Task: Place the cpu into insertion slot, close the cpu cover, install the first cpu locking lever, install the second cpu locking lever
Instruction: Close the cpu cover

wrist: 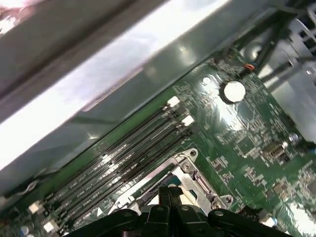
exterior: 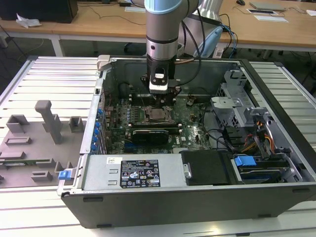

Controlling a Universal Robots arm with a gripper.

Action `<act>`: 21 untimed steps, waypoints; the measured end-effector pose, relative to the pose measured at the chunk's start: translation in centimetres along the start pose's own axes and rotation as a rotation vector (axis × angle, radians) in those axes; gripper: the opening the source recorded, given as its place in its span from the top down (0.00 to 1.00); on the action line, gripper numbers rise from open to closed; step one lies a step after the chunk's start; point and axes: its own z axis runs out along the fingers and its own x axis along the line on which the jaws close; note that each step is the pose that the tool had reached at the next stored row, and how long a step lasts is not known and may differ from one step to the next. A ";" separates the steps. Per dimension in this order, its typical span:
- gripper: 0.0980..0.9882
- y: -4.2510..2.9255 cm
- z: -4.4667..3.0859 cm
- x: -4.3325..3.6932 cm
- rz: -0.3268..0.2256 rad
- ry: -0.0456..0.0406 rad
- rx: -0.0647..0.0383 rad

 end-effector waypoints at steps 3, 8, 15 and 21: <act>0.99 0.00 0.01 0.00 -0.075 0.0032 -0.003; 0.99 0.00 0.04 0.00 -0.241 0.0102 -0.009; 0.99 -0.01 0.12 0.00 -0.403 0.0162 -0.012; 0.99 -0.04 0.21 0.00 -0.519 0.0197 -0.008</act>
